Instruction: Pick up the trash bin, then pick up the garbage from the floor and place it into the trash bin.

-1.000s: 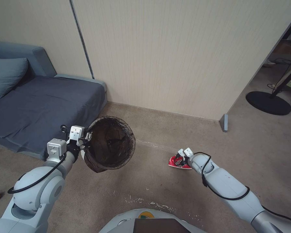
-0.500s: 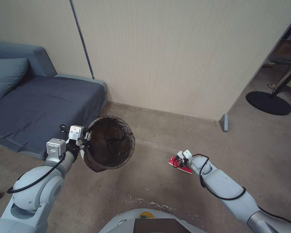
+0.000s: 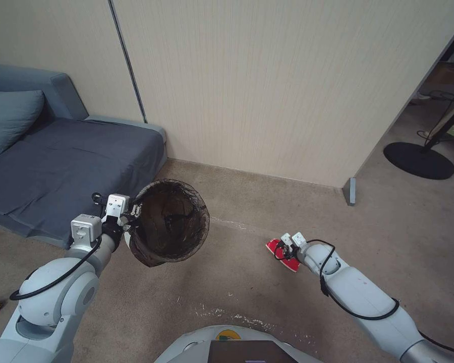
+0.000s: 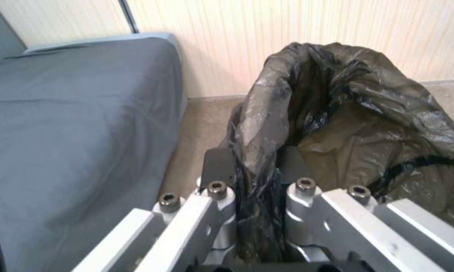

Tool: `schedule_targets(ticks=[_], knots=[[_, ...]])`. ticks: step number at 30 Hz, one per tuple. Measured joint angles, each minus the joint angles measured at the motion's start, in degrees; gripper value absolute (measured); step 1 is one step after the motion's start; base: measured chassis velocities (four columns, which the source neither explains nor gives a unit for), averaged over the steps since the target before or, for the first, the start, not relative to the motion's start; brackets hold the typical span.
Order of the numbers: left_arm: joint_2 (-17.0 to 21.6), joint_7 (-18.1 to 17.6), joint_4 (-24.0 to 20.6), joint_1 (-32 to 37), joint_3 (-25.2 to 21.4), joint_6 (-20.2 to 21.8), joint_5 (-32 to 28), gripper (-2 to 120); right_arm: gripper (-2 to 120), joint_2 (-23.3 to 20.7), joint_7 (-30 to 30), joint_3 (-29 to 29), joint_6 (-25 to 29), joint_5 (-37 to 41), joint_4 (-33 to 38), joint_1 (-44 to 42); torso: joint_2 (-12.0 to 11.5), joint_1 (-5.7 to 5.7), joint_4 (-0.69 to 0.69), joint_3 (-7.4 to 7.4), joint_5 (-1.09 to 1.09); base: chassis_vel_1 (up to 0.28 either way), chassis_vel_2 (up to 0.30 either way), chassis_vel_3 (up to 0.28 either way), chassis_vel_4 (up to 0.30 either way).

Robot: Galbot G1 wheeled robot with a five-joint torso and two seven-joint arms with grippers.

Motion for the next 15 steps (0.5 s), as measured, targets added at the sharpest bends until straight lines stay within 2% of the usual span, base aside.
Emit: schedule_targets(ticks=[5,7,8,11,12,15], knots=[[-0.04,-0.01,0.00,0.00,-0.01,0.00,0.03,7,0,-1.11,0.63,3.27,-0.52,1.71,4.53,-2.39,0.00,0.00,0.02,0.00,0.00,0.000,0.000,0.000,0.000],[-0.15,-0.02,-0.01,0.02,0.11,0.00,0.09,7,0,-2.08,0.95,6.91,-1.01,3.46,9.58,-5.04,0.00,0.00,0.00,0.00,0.01,0.000,0.000,0.000,0.000],[-0.15,-0.02,-0.01,0.02,0.11,0.00,0.09,7,0,-2.08,0.95,6.91,-1.01,3.46,9.58,-5.04,0.00,0.00,0.00,0.00,0.01,0.000,0.000,0.000,0.000],[-0.29,-0.04,-0.03,0.07,0.13,0.00,0.18,7,0,-3.34,1.75,14.10,-1.93,8.29,18.45,-9.79,0.00,0.00,0.00,0.00,0.00,0.000,0.000,0.000,0.000],[-0.29,-0.04,-0.03,0.07,0.13,0.00,0.18,7,0,-3.34,1.75,14.10,-1.93,8.29,18.45,-9.79,0.00,0.00,0.00,0.00,0.00,0.000,0.000,0.000,0.000],[-0.28,-0.05,-0.03,0.12,0.26,0.00,0.24,7,0,-4.44,2.44,20.53,-2.82,13.13,26.12,-14.38,0.00,0.00,0.00,0.00,-0.01,0.000,0.000,0.000,0.000]])
